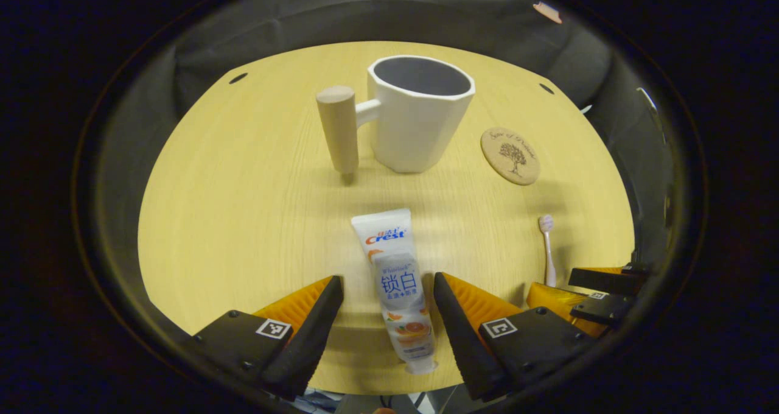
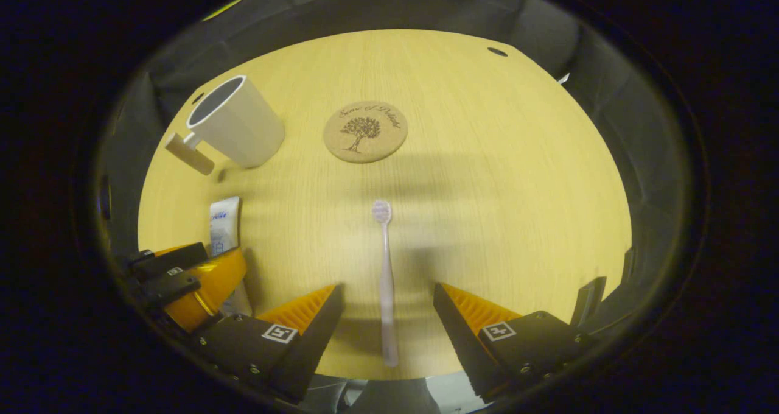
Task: Put the toothbrush and toothpaste on the desktop into the cup, then pick up the cup and place it on the coaster on the desktop.
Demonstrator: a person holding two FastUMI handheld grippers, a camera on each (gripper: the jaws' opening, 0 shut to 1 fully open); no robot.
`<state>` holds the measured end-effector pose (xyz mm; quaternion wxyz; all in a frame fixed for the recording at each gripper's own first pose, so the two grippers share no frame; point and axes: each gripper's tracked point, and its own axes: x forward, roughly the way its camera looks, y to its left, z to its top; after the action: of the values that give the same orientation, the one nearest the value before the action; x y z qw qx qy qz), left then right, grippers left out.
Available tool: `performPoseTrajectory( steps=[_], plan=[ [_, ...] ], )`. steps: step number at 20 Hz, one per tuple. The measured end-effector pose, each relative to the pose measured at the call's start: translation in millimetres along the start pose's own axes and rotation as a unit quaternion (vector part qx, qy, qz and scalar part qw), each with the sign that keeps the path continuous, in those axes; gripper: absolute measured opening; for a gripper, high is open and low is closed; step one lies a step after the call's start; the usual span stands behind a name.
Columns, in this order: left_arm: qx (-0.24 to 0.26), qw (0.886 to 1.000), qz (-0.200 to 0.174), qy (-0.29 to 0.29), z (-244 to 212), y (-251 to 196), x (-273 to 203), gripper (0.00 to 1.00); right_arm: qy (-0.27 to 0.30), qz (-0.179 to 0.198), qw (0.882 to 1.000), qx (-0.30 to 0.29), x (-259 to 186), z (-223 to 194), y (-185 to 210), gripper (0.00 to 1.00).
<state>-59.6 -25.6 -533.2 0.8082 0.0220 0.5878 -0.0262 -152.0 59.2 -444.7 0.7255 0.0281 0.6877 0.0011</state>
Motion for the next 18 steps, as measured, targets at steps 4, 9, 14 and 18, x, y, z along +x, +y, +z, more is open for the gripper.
performPoseTrajectory(
  steps=[4, 9, 14, 18],
  plan=[
    [0.009, 1.000, 0.019, 0.001, 1, 5, 4, 0.94, 0.027, -0.004, 1.000, -0.004, 0, -8, 1, 0.94],
    [-0.004, 1.000, 0.028, 0.002, 5, 6, 4, 0.94, 0.044, -0.002, 0.999, -0.009, 4, -7, 1, 0.93],
    [-0.005, 1.000, 0.030, -0.001, 13, 6, 5, 0.65, 0.059, 0.002, 0.998, -0.017, -2, -4, 1, 0.71],
    [-0.009, 0.999, 0.032, 0.014, 16, 5, 6, 0.45, 0.053, 0.005, 0.999, 0.000, 10, 5, 0, 0.20]
  ],
)
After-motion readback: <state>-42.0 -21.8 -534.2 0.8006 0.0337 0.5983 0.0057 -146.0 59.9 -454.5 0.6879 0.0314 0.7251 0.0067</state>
